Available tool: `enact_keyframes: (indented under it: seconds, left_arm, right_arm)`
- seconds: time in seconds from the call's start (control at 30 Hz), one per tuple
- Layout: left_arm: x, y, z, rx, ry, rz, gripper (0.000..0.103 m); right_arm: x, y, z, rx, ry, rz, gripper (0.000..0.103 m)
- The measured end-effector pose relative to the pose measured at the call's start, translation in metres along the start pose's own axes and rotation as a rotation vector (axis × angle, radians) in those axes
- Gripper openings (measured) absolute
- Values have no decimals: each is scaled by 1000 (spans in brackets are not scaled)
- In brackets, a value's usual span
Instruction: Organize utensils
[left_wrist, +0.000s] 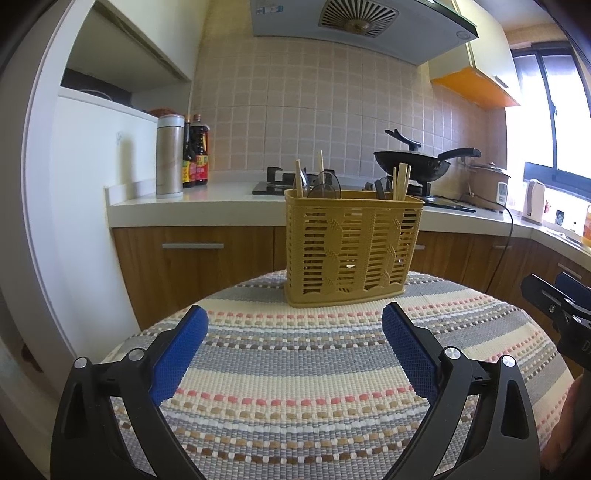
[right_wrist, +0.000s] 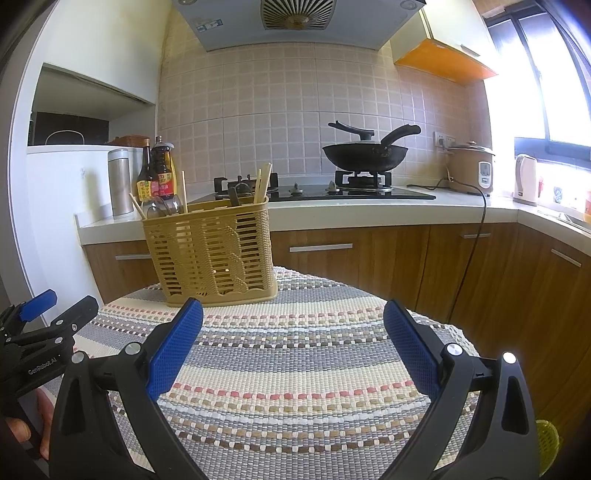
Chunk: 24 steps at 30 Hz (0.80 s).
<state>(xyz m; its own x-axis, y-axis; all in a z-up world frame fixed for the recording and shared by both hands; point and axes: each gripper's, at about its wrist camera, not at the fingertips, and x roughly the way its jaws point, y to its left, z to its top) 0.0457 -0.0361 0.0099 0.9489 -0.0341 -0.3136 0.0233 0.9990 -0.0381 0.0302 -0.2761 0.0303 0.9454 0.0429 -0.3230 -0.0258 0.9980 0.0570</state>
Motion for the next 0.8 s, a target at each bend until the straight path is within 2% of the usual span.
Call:
enact_keyframes:
  seconds: [0.8]
  left_arm:
    - [-1, -2, 0, 16, 5, 11, 95]
  right_arm:
    - [-1, 1, 0, 2, 2, 13, 94]
